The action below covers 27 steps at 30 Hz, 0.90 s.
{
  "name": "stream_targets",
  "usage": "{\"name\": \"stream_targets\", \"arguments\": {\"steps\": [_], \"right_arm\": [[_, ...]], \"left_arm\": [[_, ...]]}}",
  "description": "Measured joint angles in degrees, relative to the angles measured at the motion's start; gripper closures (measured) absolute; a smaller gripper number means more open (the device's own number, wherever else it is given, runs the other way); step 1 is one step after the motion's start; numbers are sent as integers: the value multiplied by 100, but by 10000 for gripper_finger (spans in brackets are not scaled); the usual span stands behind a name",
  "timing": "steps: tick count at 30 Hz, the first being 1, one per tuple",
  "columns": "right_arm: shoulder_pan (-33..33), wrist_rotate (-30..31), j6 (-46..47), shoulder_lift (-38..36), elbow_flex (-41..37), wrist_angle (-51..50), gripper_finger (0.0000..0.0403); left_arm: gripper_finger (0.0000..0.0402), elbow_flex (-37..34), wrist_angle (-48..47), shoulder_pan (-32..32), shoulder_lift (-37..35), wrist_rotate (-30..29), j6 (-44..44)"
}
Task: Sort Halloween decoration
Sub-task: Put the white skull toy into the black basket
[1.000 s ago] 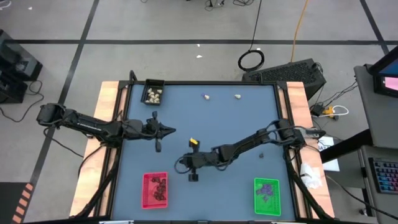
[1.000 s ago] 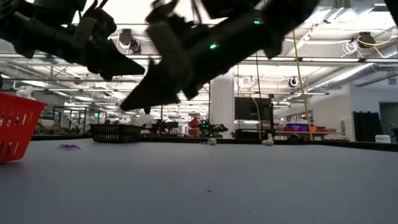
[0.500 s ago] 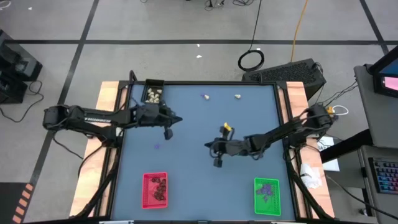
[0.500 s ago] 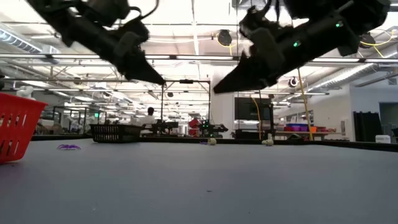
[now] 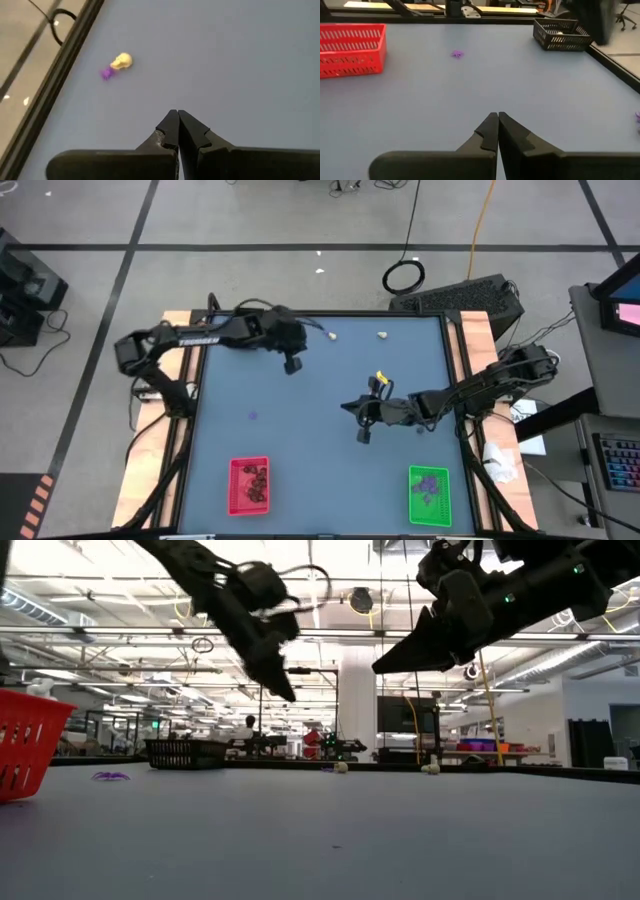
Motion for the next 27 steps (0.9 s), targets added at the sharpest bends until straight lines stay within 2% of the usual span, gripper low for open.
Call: {"name": "stream_targets", "arguments": {"steps": [5, 21, 27], "right_arm": [[2, 102, -15, 0, 0, -90, 403], [2, 84, -68, 0, 3, -292, 403], [2, 82, -72, 0, 3, -316, 403]], "left_arm": [[402, 729, -202, 193, 764, 261, 429], [402, 2185, -347, 802, 2371, 834, 1286], [402, 2904, -734, 955, 3064, 886, 1817]]}}
